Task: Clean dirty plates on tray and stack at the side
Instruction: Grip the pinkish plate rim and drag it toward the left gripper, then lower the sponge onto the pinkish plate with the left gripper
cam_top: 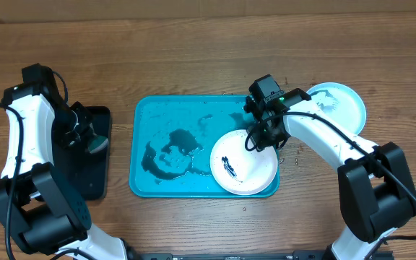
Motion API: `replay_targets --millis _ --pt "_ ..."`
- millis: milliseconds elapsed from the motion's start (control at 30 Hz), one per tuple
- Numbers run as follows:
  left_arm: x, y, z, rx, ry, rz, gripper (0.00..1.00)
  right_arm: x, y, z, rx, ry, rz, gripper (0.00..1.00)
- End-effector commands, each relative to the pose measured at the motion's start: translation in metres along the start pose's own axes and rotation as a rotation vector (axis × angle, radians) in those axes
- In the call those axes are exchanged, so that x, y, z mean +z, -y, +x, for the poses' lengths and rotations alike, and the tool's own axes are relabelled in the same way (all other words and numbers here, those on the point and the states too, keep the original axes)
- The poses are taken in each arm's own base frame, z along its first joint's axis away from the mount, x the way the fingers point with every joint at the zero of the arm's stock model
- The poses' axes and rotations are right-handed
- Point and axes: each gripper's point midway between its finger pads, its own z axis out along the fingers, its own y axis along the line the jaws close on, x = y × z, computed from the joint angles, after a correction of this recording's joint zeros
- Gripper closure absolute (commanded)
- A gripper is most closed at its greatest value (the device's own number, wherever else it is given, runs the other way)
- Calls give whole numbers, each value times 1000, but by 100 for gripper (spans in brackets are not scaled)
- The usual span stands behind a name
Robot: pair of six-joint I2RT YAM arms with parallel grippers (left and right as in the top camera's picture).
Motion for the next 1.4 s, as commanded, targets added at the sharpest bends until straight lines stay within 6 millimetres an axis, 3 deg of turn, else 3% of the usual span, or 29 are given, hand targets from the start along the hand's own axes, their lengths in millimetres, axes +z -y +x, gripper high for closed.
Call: replay_targets --millis 0,200,333,433,600,733,933,1367 --pt "2 2 1 12 -10 8 95 7 -1 11 -6 -8 -13 47" --pt "2 6 3 13 -21 31 96 17 -2 21 18 -24 -20 51" --pt "2 6 3 16 -22 33 96 17 -3 21 73 -24 -24 77" --pt "1 16 6 40 -39 88 96 17 -7 19 128 -21 -46 90" --pt "-5 54 20 229 -82 292 96 16 -22 10 203 4 -138 95" --pt "-5 67 33 281 -109 305 96 13 -32 -4 280 49 -204 96" --pt "-3 88 75 402 -203 282 96 11 -33 -21 386 106 -228 96" --pt "0 159 202 785 -346 273 96 16 -42 -32 440 127 -269 96"
